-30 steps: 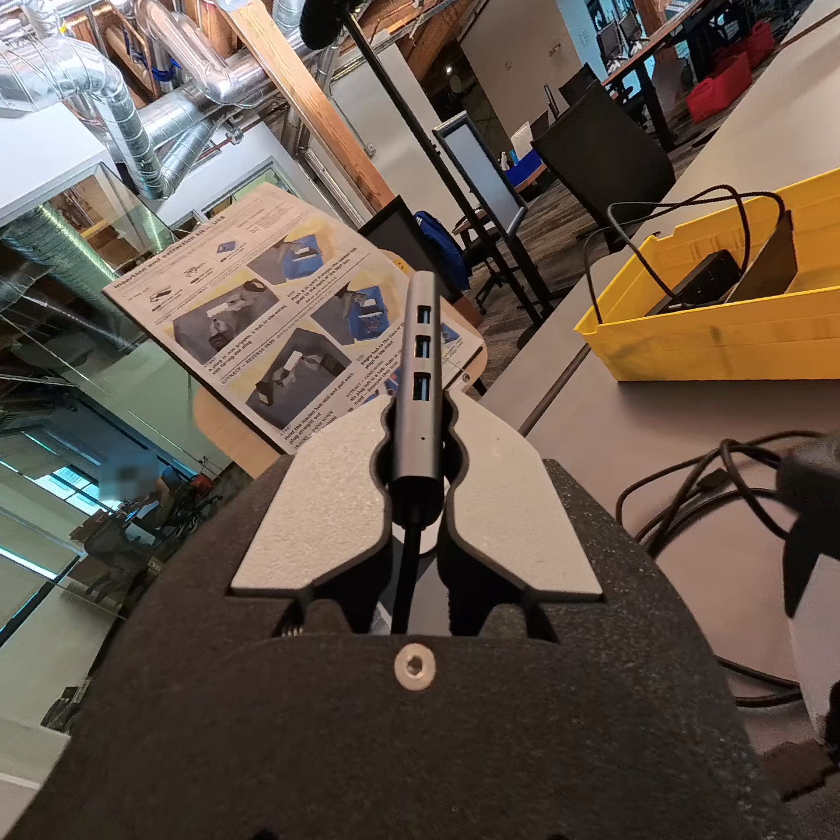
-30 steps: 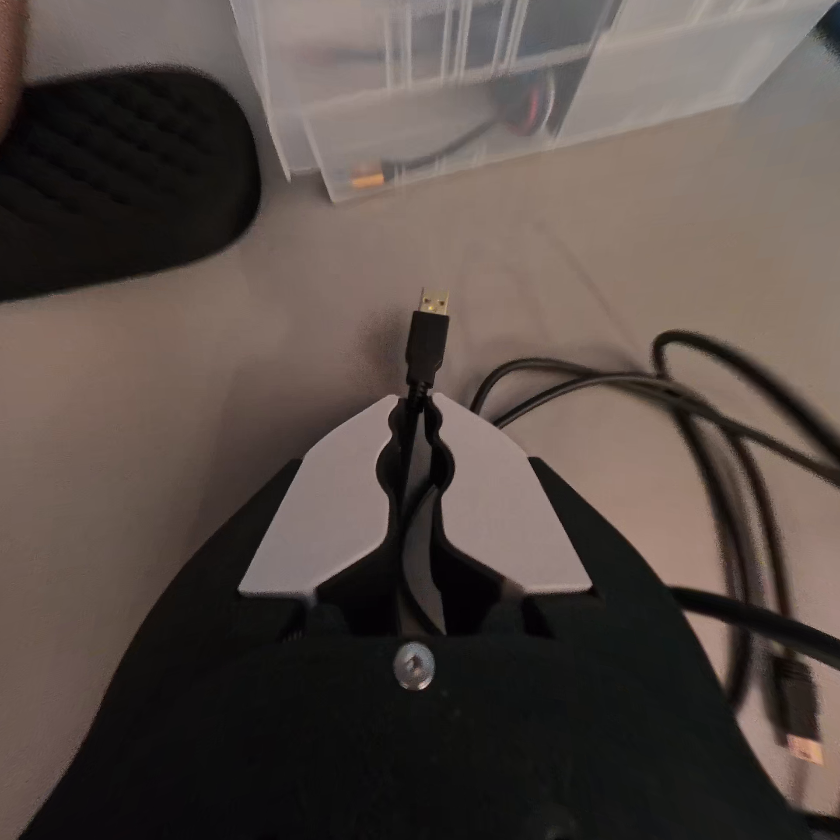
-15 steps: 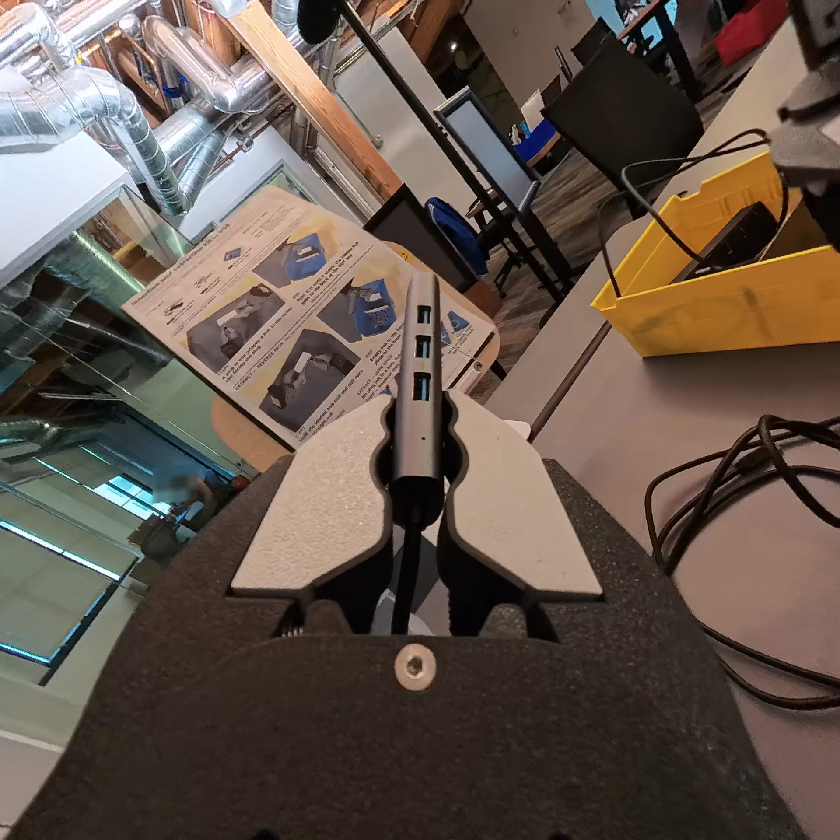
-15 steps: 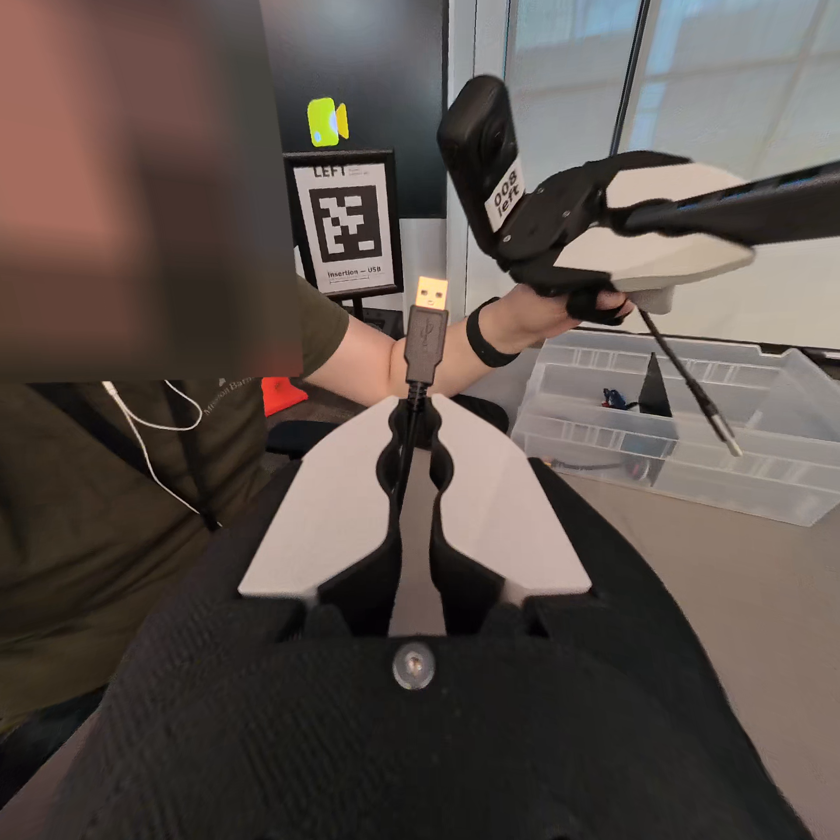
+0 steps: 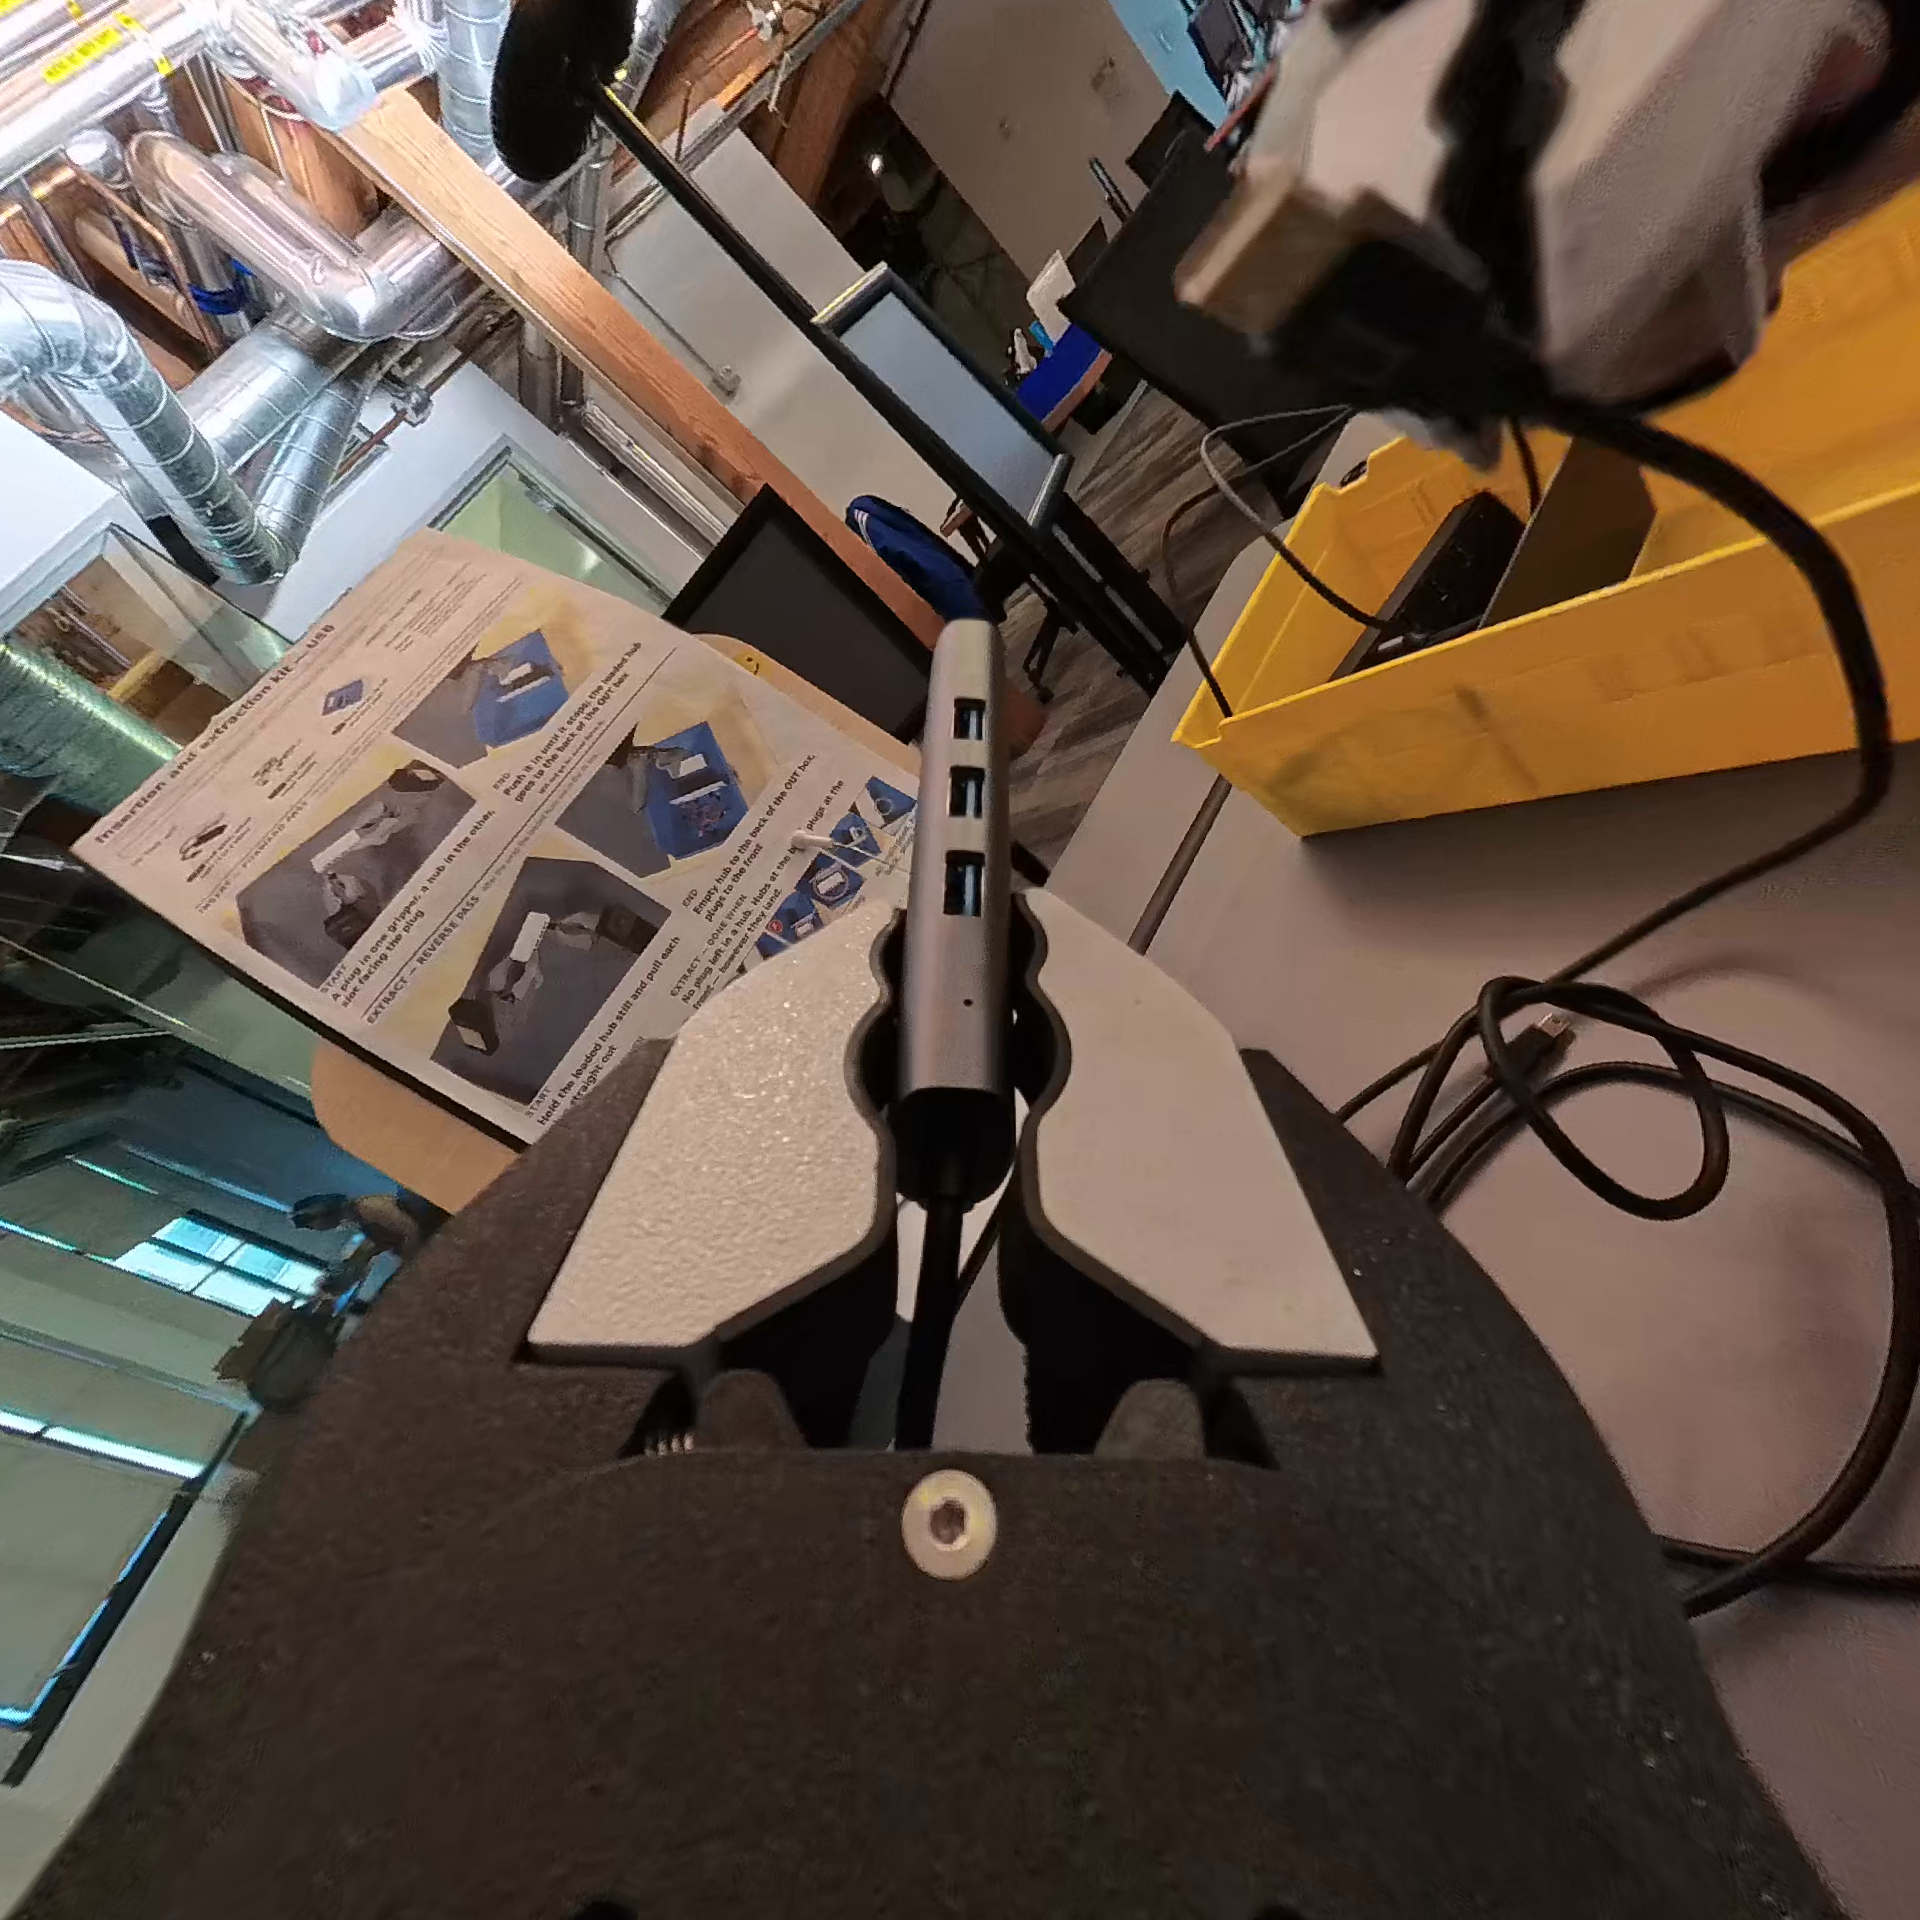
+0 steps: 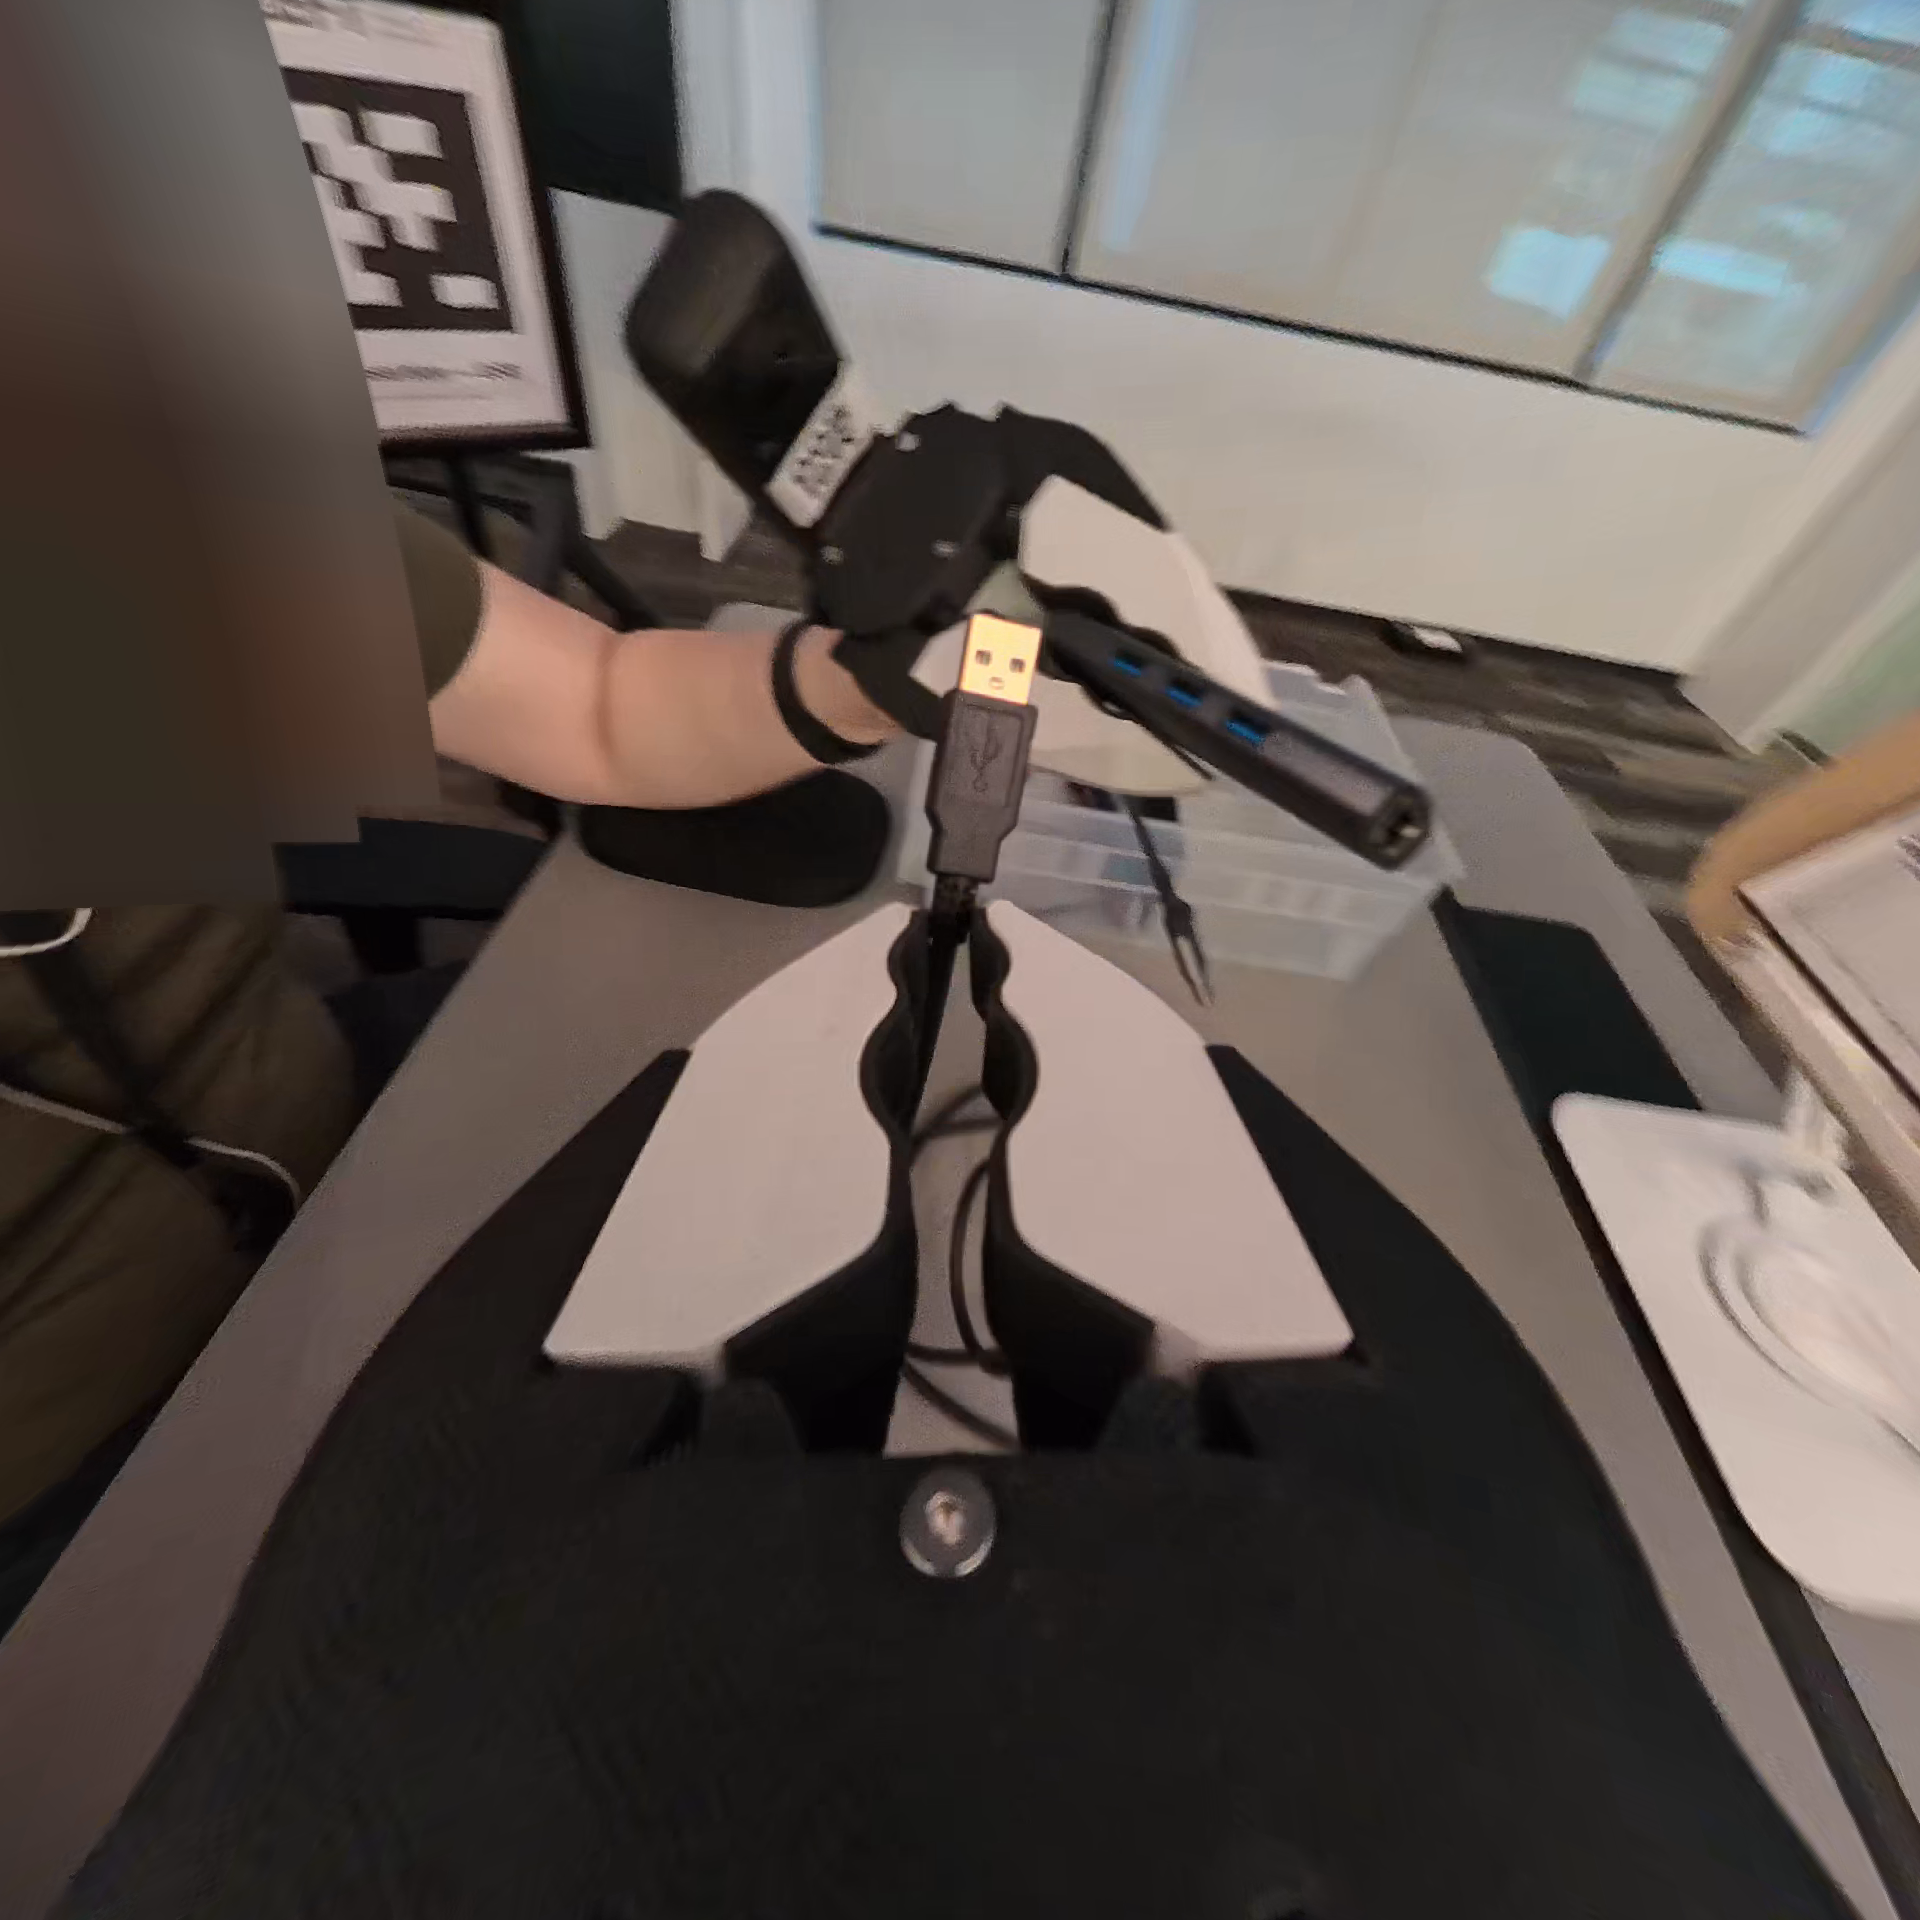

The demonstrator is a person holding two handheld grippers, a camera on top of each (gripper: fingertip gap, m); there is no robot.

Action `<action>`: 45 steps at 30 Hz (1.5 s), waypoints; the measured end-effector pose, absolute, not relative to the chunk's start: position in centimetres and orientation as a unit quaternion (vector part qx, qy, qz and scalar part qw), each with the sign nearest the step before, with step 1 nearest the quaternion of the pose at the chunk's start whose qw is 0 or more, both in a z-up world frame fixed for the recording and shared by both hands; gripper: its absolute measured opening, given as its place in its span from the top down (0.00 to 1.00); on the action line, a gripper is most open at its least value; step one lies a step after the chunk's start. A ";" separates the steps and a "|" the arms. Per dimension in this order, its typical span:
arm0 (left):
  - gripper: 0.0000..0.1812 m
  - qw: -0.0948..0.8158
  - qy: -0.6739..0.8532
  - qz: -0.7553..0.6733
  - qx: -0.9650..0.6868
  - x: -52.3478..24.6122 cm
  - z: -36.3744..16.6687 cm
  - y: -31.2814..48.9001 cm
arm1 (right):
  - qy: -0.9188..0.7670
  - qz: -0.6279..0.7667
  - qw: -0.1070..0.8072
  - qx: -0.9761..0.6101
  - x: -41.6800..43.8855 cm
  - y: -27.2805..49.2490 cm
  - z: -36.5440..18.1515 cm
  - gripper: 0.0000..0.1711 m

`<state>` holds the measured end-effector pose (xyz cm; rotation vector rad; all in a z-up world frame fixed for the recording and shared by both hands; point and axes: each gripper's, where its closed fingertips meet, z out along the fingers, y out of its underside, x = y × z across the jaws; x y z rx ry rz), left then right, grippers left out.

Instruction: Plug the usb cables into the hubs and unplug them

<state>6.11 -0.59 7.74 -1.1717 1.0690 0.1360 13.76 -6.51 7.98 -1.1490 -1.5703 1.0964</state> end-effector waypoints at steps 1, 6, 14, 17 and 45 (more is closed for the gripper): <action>0.90 0.695 0.483 0.072 -0.528 6.1 7.6 -0.5 | -0.626 0.424 0.438 -0.487 14.1 -6.0 8.0 0.96; 0.90 0.671 0.503 0.159 -0.522 5.9 6.4 0.3 | -0.639 0.362 0.427 -0.528 14.8 -6.0 7.3 0.95; 0.90 0.658 0.516 0.184 -0.516 6.5 5.5 0.4 | -0.624 0.451 0.363 -0.525 13.0 -6.1 5.2 0.96; 0.90 0.661 0.507 0.183 -0.522 5.7 6.0 0.6 | -0.622 0.472 0.348 -0.519 12.6 -6.2 4.6 0.95; 0.91 0.692 0.432 0.187 -0.548 -0.6 10.6 1.2 | -0.826 0.160 0.320 -0.436 4.7 -10.6 -14.9 0.87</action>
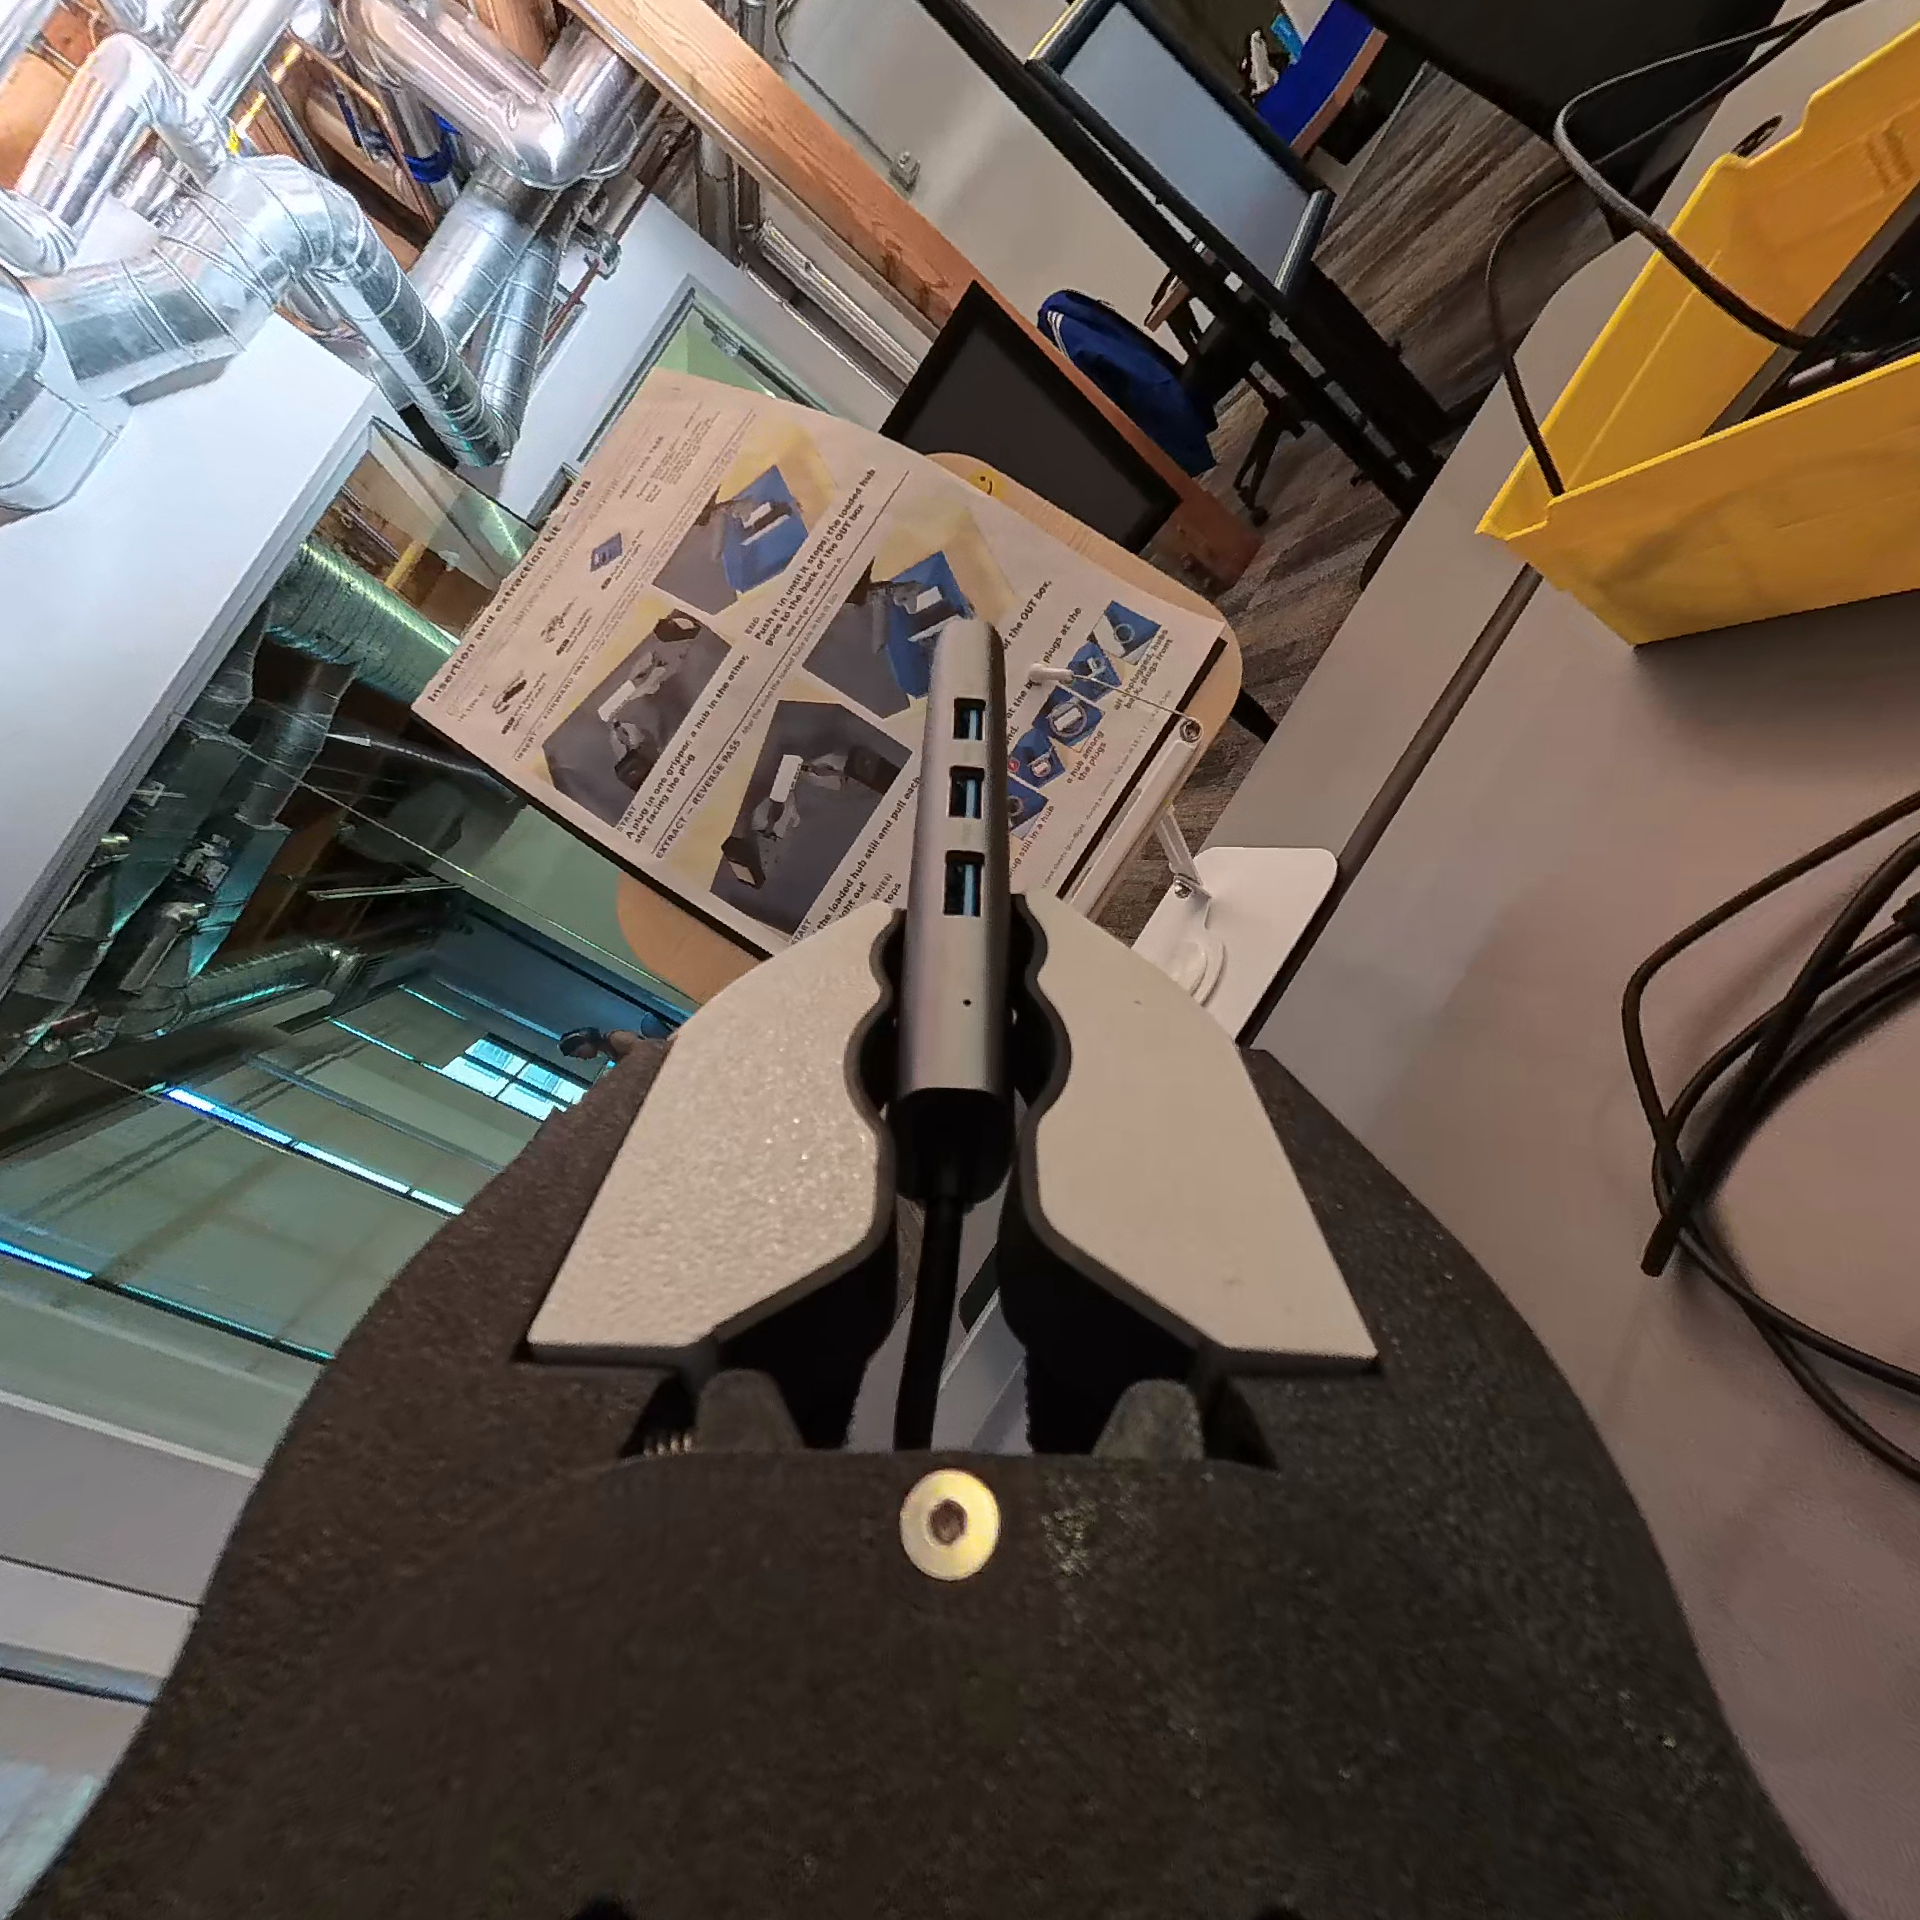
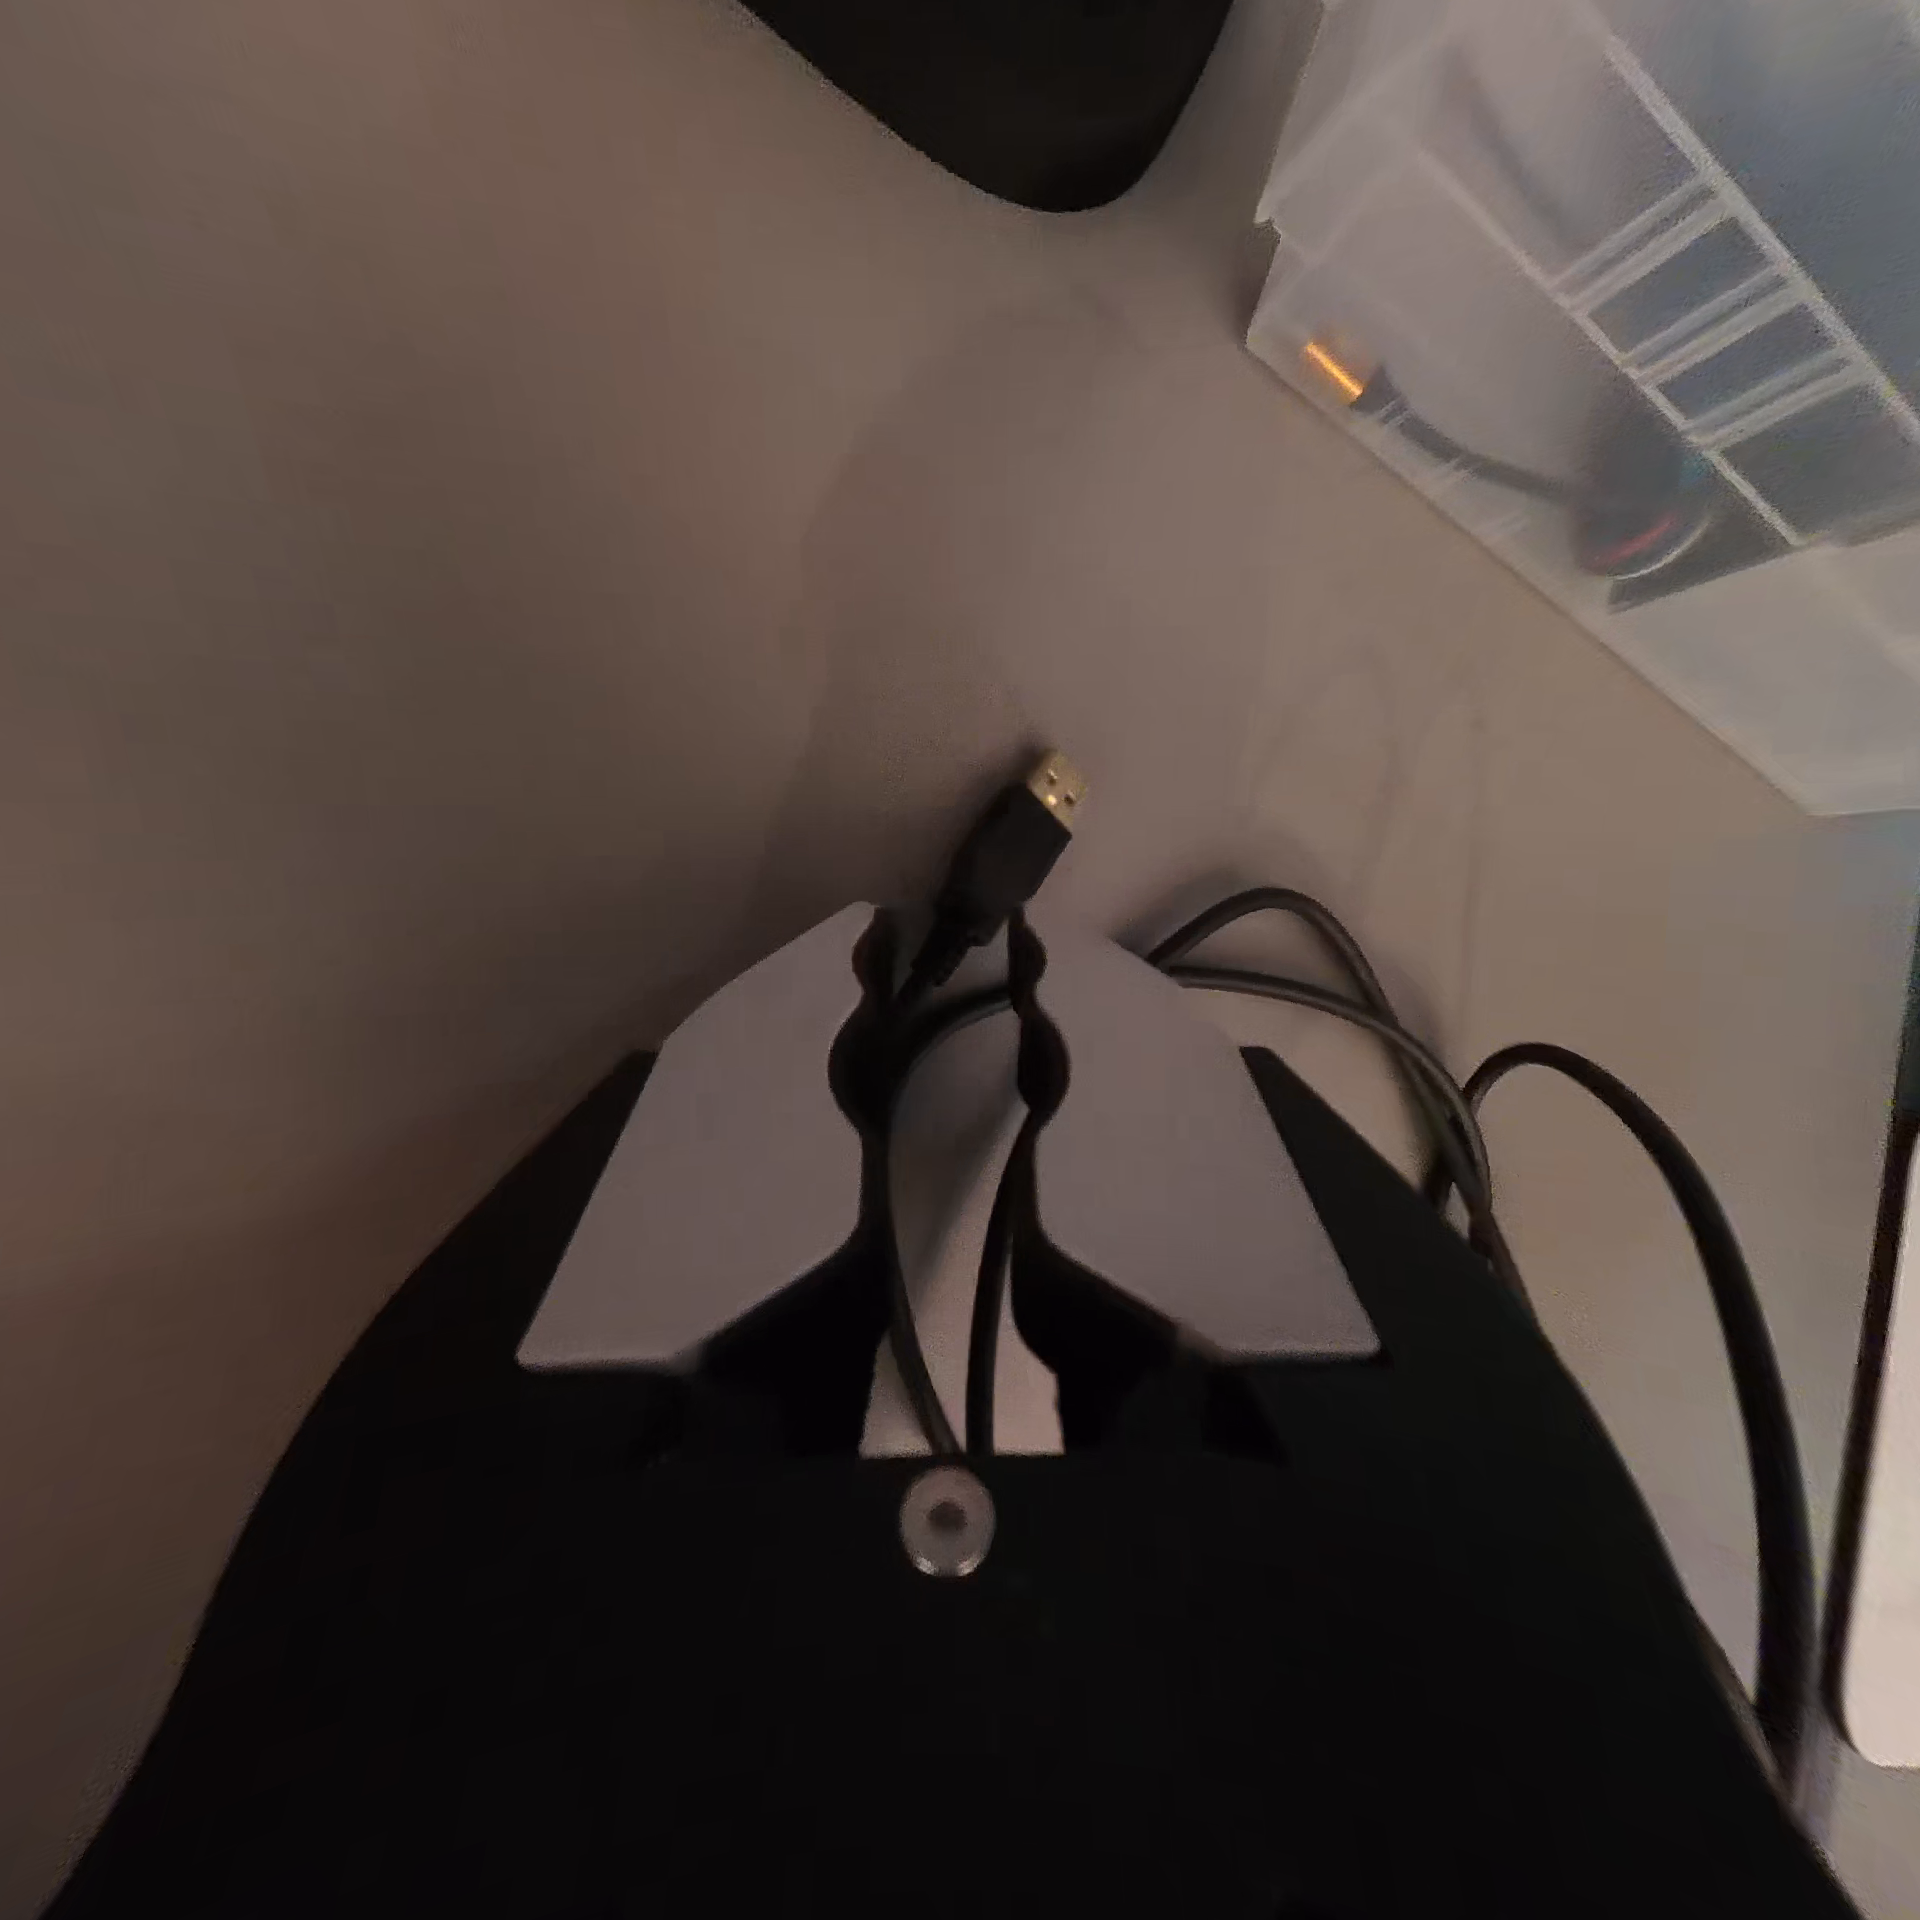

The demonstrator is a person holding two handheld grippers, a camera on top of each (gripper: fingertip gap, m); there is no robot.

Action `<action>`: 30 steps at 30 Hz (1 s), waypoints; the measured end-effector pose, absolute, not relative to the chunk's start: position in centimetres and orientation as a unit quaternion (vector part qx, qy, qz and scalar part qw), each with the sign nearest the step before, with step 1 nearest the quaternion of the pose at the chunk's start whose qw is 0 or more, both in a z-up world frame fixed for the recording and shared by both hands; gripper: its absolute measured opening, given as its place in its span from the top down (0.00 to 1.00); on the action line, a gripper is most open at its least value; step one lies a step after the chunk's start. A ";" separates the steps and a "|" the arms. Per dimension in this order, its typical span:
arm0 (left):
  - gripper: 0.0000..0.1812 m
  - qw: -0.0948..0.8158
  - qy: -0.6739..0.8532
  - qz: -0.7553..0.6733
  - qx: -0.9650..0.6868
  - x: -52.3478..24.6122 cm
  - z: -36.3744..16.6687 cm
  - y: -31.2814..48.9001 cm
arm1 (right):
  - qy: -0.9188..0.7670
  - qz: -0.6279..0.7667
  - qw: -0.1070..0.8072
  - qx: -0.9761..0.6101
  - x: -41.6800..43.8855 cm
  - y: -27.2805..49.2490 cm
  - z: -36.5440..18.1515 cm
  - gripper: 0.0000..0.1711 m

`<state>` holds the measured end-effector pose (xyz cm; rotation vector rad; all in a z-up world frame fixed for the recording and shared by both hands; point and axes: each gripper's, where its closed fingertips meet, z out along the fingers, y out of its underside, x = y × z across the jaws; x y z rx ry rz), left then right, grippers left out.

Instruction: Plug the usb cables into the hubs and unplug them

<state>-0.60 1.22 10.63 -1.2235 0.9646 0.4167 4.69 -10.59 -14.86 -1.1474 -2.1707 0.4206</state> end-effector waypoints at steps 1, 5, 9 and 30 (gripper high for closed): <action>0.90 0.692 0.431 0.187 -0.547 -0.6 10.7 1.2 | -0.824 0.152 0.323 -0.440 4.5 -10.6 -14.9 0.86; 0.90 0.694 0.430 0.186 -0.547 -0.7 10.8 1.1 | -0.812 0.129 0.350 -0.450 3.6 -10.7 -14.3 0.86; 0.91 0.695 0.428 0.186 -0.546 -0.8 11.0 1.1 | -0.802 0.090 0.329 -0.491 3.6 -10.0 -15.5 0.85; 0.90 0.691 0.435 0.184 -0.547 -0.4 10.8 1.0 | -0.732 0.118 0.317 -0.591 2.7 -8.9 -15.5 0.92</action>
